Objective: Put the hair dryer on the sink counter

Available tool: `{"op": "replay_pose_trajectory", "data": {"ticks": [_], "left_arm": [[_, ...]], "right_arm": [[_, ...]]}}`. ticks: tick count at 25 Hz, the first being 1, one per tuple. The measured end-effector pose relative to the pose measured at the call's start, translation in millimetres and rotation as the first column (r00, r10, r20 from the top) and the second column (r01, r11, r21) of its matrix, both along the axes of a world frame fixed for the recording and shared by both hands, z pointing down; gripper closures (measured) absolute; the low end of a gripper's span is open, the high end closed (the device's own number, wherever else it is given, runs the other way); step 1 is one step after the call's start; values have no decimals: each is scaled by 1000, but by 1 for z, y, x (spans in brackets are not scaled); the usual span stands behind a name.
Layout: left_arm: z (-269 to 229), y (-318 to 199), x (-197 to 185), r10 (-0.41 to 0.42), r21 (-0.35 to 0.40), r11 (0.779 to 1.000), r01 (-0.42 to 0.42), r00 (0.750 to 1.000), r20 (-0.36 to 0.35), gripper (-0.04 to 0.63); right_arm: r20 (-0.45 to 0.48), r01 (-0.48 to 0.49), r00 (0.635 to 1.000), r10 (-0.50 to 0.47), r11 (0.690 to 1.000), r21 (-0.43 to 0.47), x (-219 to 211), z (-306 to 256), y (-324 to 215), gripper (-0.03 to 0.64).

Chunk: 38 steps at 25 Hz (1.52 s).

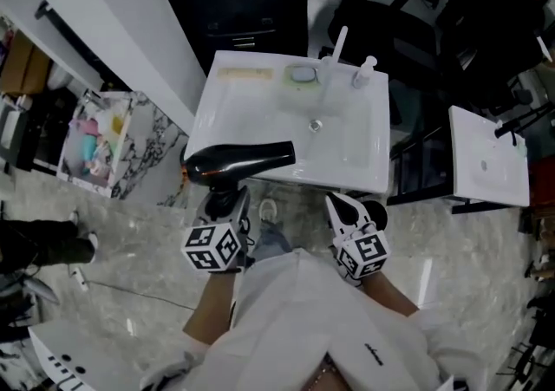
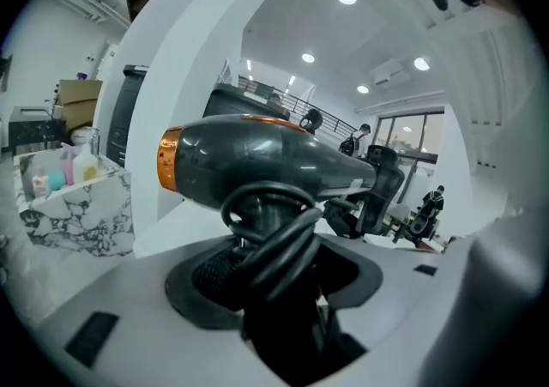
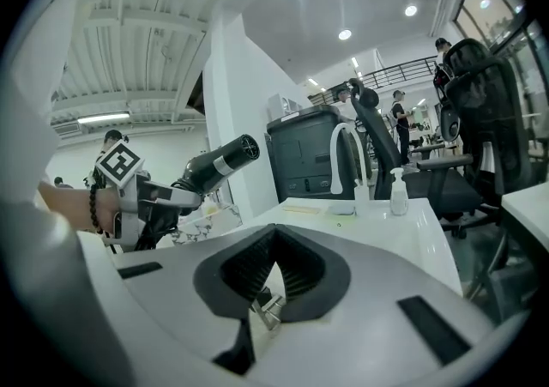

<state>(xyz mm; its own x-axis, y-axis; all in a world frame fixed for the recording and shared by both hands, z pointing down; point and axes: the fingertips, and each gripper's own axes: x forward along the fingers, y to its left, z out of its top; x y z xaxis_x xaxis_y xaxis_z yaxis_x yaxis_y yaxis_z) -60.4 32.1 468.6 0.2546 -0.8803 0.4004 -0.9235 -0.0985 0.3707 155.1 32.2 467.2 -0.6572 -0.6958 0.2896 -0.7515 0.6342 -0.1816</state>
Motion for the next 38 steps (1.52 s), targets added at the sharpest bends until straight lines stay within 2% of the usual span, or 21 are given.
{"op": "replay_pose_trajectory", "data": {"ticks": [11,21,27,38], "left_arm": [[8,-120,-42,84,-28,996,-84,996,1,336],[29,-184,-68,148,-79,986,-149,989,-26,336],[45,-215,-78,187,-106,976,-189,982,-28,336],[78,-246,-80,170,-185,969,-167,985,3,336]], "right_arm": [[-8,19,1000,-19,1000,-19,-73,3,-99,600],[-3,34,999,-35,996,-83,-132,19,-153,600],[-17,19,1000,-21,995,-98,-149,31,-180,600],[-8,65,998,-67,986,-156,-157,53,-212,600]]}}
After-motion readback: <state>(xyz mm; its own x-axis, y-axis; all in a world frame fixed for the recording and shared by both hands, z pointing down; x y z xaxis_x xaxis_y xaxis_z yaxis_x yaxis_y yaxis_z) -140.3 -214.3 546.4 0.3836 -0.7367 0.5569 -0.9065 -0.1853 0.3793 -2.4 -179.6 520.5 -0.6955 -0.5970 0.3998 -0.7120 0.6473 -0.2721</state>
